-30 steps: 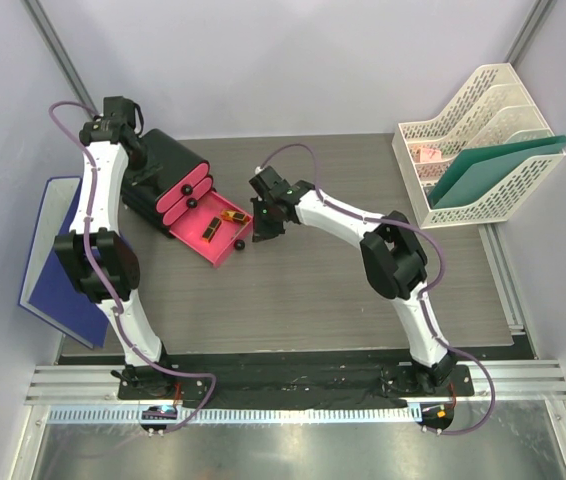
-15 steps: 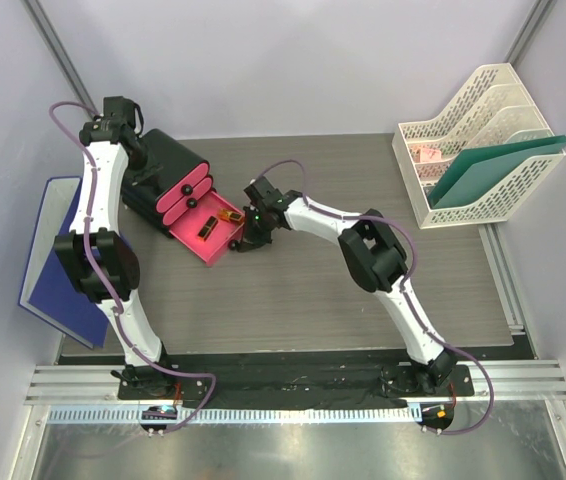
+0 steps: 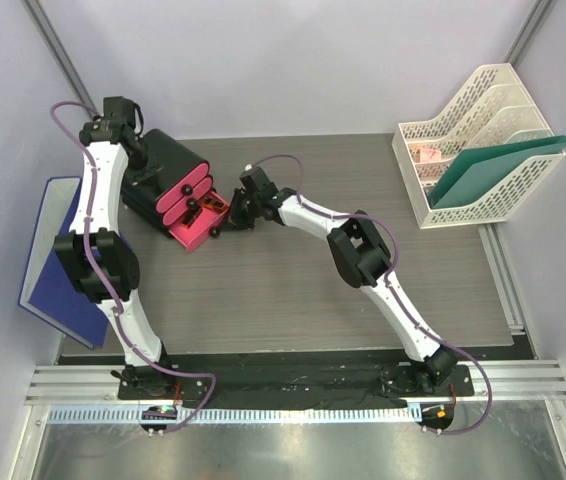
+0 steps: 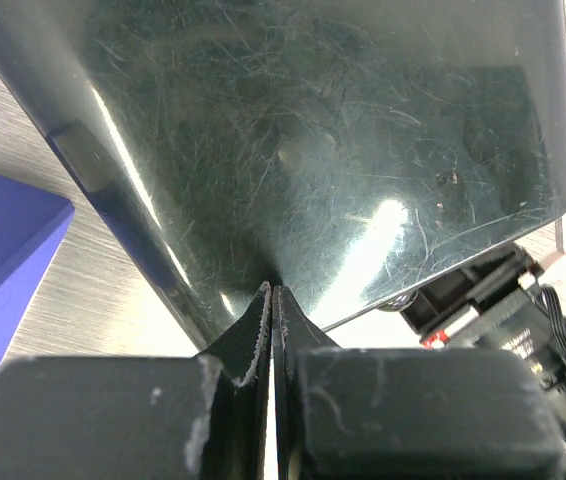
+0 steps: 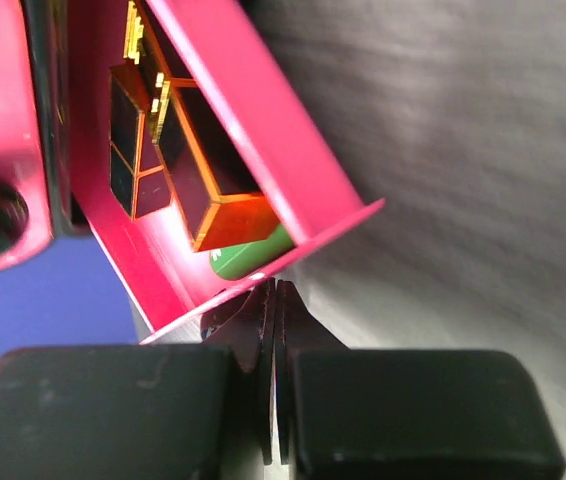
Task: Organize the makeup
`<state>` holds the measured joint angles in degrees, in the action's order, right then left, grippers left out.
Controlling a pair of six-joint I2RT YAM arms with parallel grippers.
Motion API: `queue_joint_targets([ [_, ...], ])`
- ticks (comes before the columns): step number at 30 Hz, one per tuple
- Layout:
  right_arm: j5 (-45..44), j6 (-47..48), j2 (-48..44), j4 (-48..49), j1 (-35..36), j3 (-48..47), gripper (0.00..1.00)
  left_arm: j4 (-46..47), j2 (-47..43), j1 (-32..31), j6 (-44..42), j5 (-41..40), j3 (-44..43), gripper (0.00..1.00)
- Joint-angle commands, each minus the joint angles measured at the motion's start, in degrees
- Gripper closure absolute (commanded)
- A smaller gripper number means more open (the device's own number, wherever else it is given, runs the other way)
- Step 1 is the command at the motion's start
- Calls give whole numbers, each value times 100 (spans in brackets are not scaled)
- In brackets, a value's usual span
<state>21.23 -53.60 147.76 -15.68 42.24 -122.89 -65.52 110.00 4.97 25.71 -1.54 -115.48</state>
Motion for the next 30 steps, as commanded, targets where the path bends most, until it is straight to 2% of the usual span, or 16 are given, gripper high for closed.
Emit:
queue_joint_targets([
  [1,232,-484,182,768,39,-490,99,-102,-4,30,-137,57,43,100],
  [12,197,-1327,499,1779,-75,-762,99,-163,39,39,-207,49,70,100],
  [18,127,-1635,1008,1788,-102,-1385,99,-207,83,39,-251,40,26,100],
  [25,-75,-1820,1307,1797,-93,-1650,99,-269,145,39,-278,31,-18,100],
  [30,-234,-2364,1465,2481,-93,-1703,99,-286,154,39,-304,22,-27,100],
])
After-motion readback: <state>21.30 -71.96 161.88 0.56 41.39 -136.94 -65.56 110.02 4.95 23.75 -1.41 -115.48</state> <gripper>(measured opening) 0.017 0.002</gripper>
